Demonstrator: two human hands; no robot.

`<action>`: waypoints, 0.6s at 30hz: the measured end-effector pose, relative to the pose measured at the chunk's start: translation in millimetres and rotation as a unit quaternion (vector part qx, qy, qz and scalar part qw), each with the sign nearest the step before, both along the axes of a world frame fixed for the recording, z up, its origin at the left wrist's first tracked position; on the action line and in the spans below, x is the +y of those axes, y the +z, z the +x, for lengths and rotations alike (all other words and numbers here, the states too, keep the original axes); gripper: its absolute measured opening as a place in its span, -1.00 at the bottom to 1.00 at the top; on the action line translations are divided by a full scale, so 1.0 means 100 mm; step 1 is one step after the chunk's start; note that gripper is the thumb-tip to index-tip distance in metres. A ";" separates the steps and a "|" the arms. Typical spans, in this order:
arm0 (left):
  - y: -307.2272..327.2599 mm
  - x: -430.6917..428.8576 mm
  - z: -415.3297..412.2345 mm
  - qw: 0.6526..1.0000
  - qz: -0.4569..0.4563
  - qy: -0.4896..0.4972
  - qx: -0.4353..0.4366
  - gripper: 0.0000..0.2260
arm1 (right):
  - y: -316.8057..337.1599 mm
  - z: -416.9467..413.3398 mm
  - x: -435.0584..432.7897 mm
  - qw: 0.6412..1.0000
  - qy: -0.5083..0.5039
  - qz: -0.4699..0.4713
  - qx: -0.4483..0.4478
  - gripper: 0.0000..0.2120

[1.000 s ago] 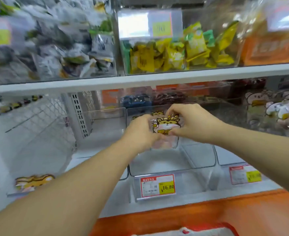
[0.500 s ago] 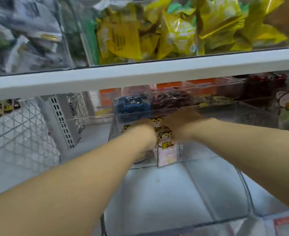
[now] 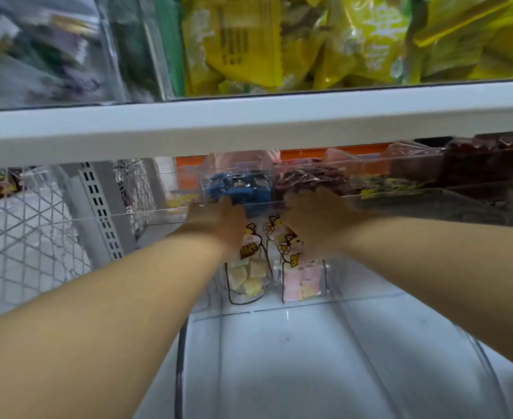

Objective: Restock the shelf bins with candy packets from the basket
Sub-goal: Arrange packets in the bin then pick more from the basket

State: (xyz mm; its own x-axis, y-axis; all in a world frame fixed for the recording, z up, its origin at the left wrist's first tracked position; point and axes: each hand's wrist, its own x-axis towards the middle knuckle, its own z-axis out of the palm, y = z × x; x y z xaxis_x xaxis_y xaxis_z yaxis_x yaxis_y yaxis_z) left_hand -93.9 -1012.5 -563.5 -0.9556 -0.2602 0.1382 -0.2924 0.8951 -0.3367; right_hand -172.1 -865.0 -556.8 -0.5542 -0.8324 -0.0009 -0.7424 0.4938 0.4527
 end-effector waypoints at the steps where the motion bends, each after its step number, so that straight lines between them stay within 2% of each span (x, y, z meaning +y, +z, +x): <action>1: -0.01 -0.02 -0.02 1.000 -0.002 -0.008 -0.003 -0.63 | 0.00 -0.02 0.01 1.000 0.005 -0.003 0.014 -0.51; 6: 0.01 -0.03 -0.07 0.997 -0.041 -0.064 -0.008 -0.61 | -0.02 -0.08 -0.01 0.999 0.018 -0.023 0.013 -0.54; 14: -0.02 -0.08 -0.14 0.985 -0.124 -0.111 -0.036 -0.49 | -0.04 -0.10 -0.02 1.000 0.008 0.019 0.005 -0.36; 18: -0.10 -0.11 -0.17 0.977 -0.171 -0.126 -0.016 -0.51 | -0.05 -0.06 -0.04 0.999 -0.018 -0.005 -0.028 -0.43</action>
State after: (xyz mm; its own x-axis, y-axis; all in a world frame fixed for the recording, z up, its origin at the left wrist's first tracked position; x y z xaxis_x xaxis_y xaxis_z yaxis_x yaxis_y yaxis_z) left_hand -111.2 -1023.4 -573.0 -0.9887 0.0401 0.1443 -0.0612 0.7713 -0.6336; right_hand -178.2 -868.7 -561.9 -0.5834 -0.8118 -0.0244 -0.7483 0.5256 0.4047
